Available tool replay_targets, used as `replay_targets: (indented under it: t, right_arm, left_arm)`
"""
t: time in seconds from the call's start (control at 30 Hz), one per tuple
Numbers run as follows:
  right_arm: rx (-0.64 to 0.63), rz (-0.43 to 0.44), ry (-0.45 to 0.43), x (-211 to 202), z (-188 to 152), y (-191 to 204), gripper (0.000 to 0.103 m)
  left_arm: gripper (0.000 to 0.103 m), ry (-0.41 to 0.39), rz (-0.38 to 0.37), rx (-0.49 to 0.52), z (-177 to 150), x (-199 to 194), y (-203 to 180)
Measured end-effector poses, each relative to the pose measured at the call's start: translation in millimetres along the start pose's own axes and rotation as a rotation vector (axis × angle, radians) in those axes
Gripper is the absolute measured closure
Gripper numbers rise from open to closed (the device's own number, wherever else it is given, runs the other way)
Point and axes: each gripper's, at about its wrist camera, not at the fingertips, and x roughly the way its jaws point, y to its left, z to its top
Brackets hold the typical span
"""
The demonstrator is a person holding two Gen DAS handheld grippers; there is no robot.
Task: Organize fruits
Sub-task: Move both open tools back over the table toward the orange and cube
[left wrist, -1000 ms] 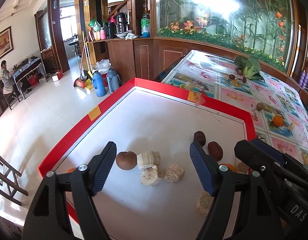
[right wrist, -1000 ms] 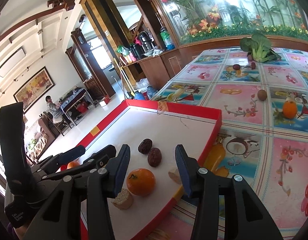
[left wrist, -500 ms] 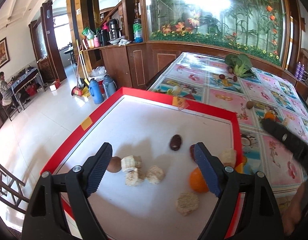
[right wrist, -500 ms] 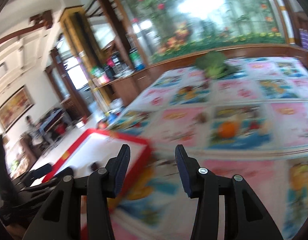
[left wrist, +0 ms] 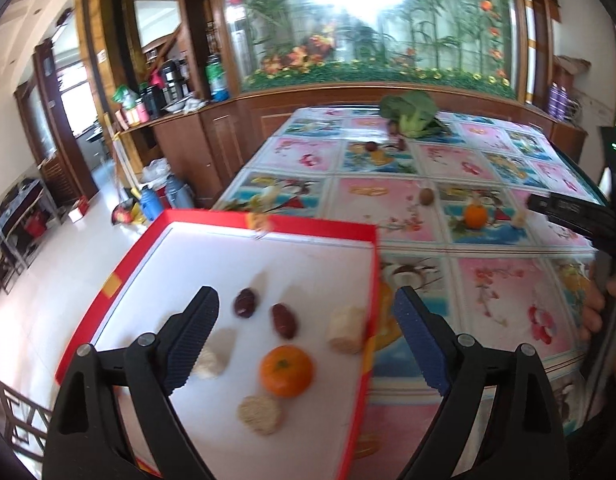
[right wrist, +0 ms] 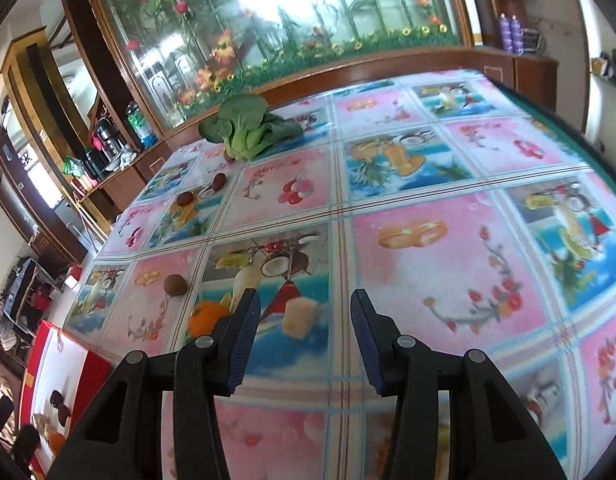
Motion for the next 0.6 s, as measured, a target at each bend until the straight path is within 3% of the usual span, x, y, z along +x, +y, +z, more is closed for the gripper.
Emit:
replay_targets:
  t: [0.1, 0.23, 0.37, 0.47, 0.6]
  right_arm:
    - [-0.006, 0.014, 0.066, 13, -2, 3, 0.062]
    - [-0.023, -0.003, 0.084, 17, -3, 3, 0.086]
    - [-0.011, 0.025, 0.100, 17, -1, -3, 0.089]
    - [0.071, 0.073, 0.108, 14, 7, -21, 0.089]
    - [0.145, 0.054, 0.112, 11, 15, -45, 0.089]
  left_arm:
    - [0.011, 0.018, -0.024, 0.024, 8, 5, -13]
    - [0.011, 0.040, -0.039, 0.036, 17, 15, -28]
    - [0.011, 0.052, -0.042, 0.060, 32, 29, -48]
    - [0.011, 0.056, -0.053, 0.071, 44, 40, -62]
    - [0.011, 0.082, -0.055, 0.101, 58, 61, -87]
